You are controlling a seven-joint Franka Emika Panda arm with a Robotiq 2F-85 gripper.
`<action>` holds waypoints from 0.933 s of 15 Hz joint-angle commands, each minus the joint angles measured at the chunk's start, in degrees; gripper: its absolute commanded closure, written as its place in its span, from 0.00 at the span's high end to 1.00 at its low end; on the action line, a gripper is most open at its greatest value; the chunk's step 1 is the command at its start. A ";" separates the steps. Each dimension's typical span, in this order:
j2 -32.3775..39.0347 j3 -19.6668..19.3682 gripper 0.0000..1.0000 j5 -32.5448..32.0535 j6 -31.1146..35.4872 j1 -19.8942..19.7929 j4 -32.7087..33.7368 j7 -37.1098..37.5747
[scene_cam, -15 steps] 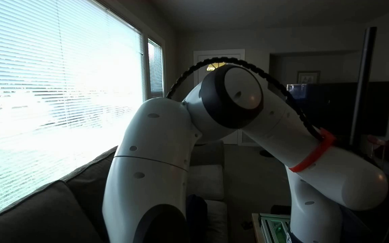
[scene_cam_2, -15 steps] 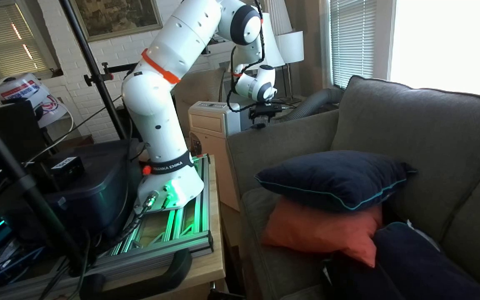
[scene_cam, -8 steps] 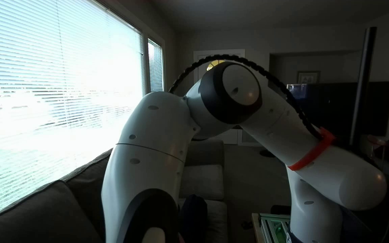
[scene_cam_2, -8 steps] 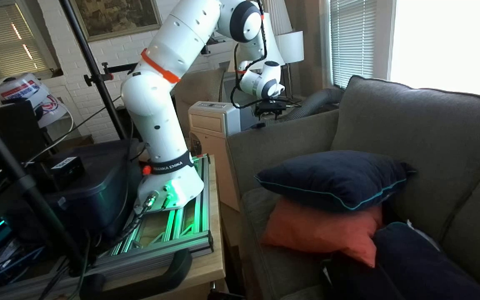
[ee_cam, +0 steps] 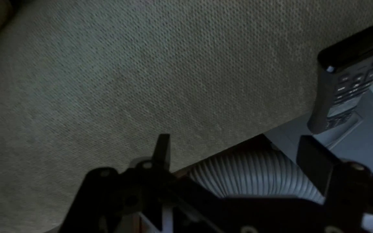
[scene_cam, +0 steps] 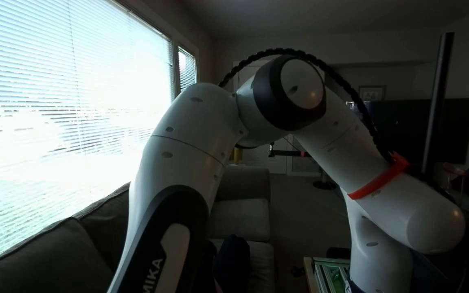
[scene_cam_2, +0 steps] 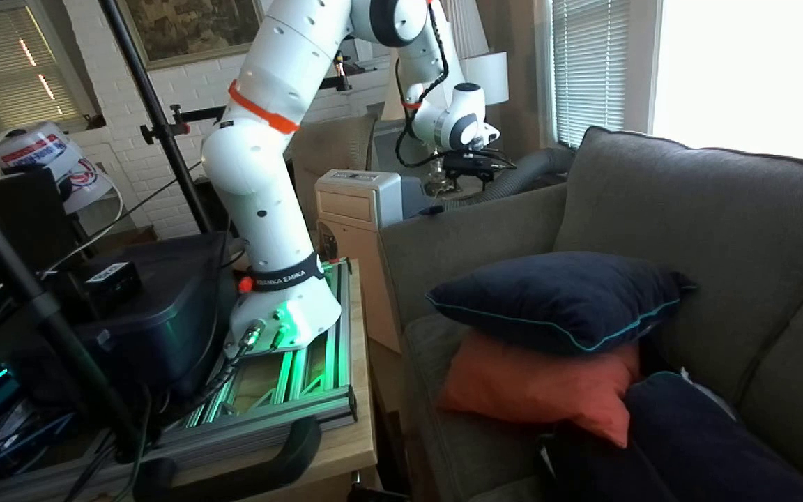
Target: Remove the remote control from the pillow and place it on the left armrest of the sofa.
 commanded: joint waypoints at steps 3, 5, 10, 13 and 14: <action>-9.61 -8.12 1.00 2.94 -4.30 4.41 -4.84 11.49; -12.35 -11.41 1.00 2.88 -5.97 6.39 -6.34 15.77; -17.35 -16.13 1.00 3.79 -11.43 7.24 -10.59 22.59; -19.86 -18.39 1.00 3.86 -14.71 6.99 -13.05 26.35; -20.83 -19.24 1.00 3.73 -15.95 7.03 -13.76 27.97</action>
